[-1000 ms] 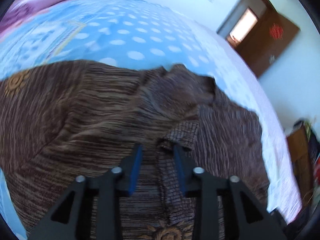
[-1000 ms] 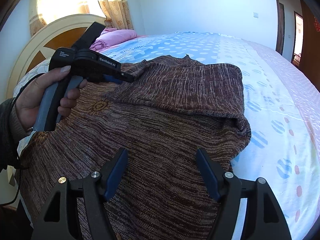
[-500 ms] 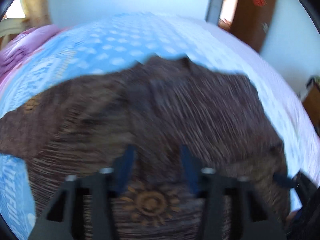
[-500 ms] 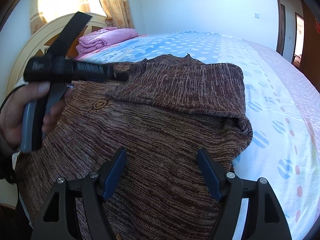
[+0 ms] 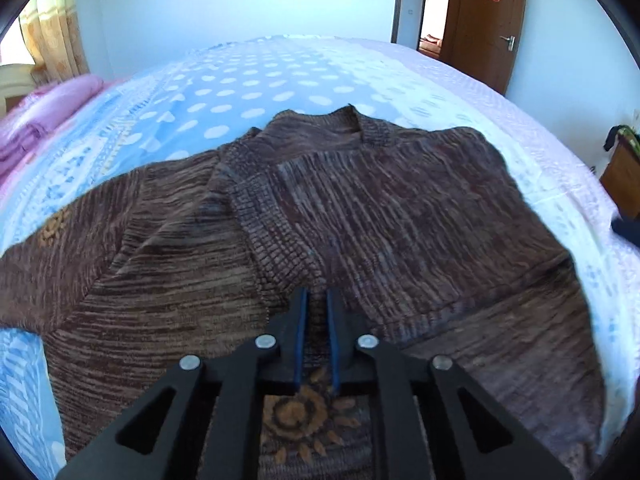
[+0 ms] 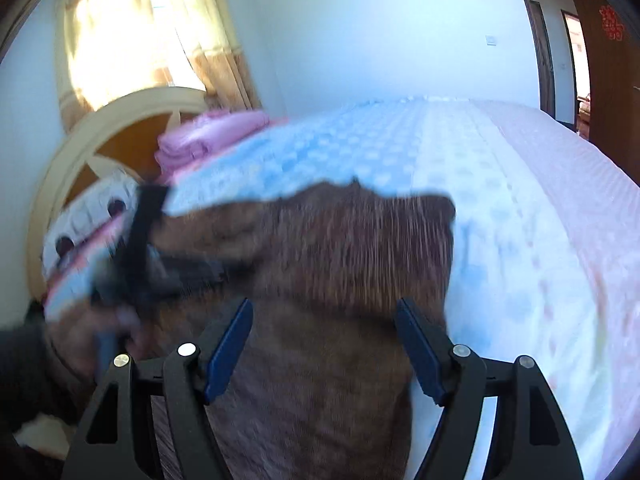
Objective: Fold small clothes
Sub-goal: 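Release the sleeve and lift the right tool away from the sweater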
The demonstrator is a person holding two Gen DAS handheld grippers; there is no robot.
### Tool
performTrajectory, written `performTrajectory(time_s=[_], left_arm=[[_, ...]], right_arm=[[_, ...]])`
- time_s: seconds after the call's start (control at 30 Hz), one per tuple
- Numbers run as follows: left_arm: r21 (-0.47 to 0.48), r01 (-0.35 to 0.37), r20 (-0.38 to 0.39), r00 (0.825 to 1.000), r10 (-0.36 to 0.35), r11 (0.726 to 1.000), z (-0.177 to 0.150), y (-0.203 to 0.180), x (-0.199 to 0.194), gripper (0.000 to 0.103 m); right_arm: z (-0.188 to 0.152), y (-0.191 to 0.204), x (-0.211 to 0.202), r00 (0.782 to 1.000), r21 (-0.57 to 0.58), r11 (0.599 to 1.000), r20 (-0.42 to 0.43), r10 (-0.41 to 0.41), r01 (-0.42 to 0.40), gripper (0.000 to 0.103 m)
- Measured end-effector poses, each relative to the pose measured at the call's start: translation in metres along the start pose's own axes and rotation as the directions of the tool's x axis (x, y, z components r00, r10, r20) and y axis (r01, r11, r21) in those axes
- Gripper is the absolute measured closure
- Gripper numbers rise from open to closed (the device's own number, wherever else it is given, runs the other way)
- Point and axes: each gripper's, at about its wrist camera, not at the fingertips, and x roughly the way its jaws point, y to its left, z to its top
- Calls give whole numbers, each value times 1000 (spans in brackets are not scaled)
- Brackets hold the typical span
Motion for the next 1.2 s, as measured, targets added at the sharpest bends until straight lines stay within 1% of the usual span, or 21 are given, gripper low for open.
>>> performTrajectory(time_s=[0.1, 0.17, 0.23, 0.27, 0.33, 0.43, 0.47, 0.53, 0.57, 0.6, 0.67, 0.7, 0.73, 0.8, 0.83, 0.9, 0.93, 1.03, 1.1, 1.13, 1.2], left_arm=[[-29, -2, 4, 1000, 2, 1000, 3, 5, 2, 87], [-58, 16, 11, 1000, -15, 998, 1, 12, 0, 87], [-77, 21, 14, 1000, -20, 997, -1, 15, -1, 84], [-95, 29, 17, 999, -27, 995, -2, 19, -2, 79], [-109, 41, 16, 999, -39, 993, -2, 22, 0, 73], [-104, 48, 14, 999, -47, 993, -1, 21, 2, 66], [-96, 42, 14, 999, -41, 995, 0, 18, 2, 62], [-93, 23, 14, 1000, -22, 995, -1, 17, 3, 51], [-107, 10, 12, 1000, -9, 994, -1, 20, 3, 39], [-120, 7, 9, 1000, -6, 993, -1, 22, 3, 32], [-155, 31, 13, 999, -29, 987, -2, 29, 3, 32], [-160, 35, 14, 999, -33, 986, -2, 30, 3, 32], [-161, 37, 15, 999, -35, 986, -2, 30, 3, 31], [-151, 38, 13, 999, -37, 988, -2, 28, 3, 24], [-143, 34, 9, 999, -33, 989, -1, 26, 4, 23], [-132, 28, 4, 1000, -28, 991, 0, 24, 5, 21], [-128, 28, 1, 1000, -28, 991, 0, 23, 5, 20], [-140, 36, -3, 999, -37, 990, -3, 29, -3, 20], [-157, 15, -8, 1000, -16, 988, -10, 37, -16, 20], [-155, 11, -4, 1000, -12, 988, -15, 42, -24, 20], [-145, -36, -9, 999, 35, 989, -25, 57, -40, 20]], right_arm=[[19, -8, 35, 998, 38, 999, -63, 30, -28, 24], [17, -14, 64, 989, 57, 998, -143, 42, -35, 24], [0, -31, 84, 970, 142, 989, -245, -10, 46, 24], [-6, -37, 89, 960, 184, 982, -279, 12, 41, 24], [-13, -35, 79, 967, 162, 986, -256, 14, 29, 24], [-8, -23, 77, 950, 104, 992, -310, -32, 67, 24], [1, -19, 79, 951, 88, 994, -305, -38, 68, 24], [23, -13, 80, 970, 68, 997, -241, -22, 39, 24], [35, -14, 85, 978, 69, 997, -210, -17, 33, 24], [45, -15, 92, 981, 82, 996, -195, -2, 18, 24], [58, -24, 116, 980, 118, 992, -192, 56, -34, 24], [58, -30, 123, 979, 131, 991, -197, 42, -16, 24], [57, -43, 137, 974, 161, 986, -226, 5, 33, 24], [51, -68, 149, 961, 208, 965, -256, -106, 162, 24], [49, -74, 146, 965, 231, 957, -234, -119, 174, 25], [45, -81, 136, 978, 294, 945, -186, -88, 141, 25], [44, -77, 131, 980, 295, 946, -180, -84, 135, 25], [45, -50, 111, 978, 245, 953, -155, -141, 176, 24], [44, -30, 107, 987, 210, 971, -135, -91, 118, 24], [42, -16, 107, 987, 173, 980, -143, -68, 93, 24], [33, 2, 116, 977, 98, 988, -189, -102, 122, 24]])
